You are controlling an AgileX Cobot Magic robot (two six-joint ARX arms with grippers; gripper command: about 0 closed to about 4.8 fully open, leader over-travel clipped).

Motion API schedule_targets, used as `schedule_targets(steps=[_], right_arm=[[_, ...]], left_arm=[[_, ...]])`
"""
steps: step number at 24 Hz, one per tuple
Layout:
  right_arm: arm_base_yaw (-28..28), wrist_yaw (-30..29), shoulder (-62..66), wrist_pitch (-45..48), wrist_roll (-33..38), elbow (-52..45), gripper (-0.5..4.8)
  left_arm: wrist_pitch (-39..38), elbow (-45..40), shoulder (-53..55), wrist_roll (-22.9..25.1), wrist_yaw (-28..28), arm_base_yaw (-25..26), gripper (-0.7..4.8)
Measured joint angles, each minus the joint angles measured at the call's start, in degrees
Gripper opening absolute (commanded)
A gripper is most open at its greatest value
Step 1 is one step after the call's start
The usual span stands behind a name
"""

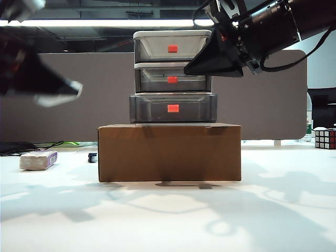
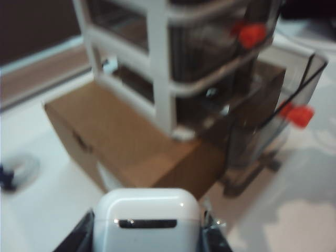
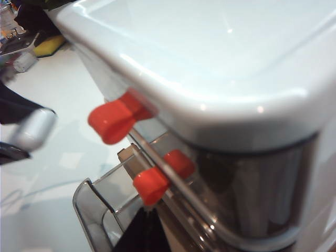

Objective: Open the third layer of the drawer on the table, pick up the earphone case on the table and put it in, and finally close the drawer.

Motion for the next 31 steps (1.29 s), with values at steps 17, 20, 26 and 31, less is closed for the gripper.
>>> schedule_targets(steps=[17, 20, 26, 31], right_arm=[[0.0, -0.1, 0.0, -0.3, 0.2, 0.0, -0.05], [0.0, -0.2, 0.0, -0.9, 0.3, 0.0, -0.05], [0.0, -1.0, 0.0, -1.4, 0.3, 0.0, -0.05], [0.0, -1.1, 0.0, -2.0, 0.3, 0.0, -0.05]], left_arm=[[0.3, 21.2, 24.5, -0.9, -8.2, -20.0, 0.75], [1.2, 21.3, 25.3, -0.9, -10.3, -20.8, 2.02], [-0.9, 21.3, 25.5, -0.9, -10.5, -20.8, 2.51], [-0.9, 21.3, 25.1, -0.9, -10.5, -20.8, 2.51]])
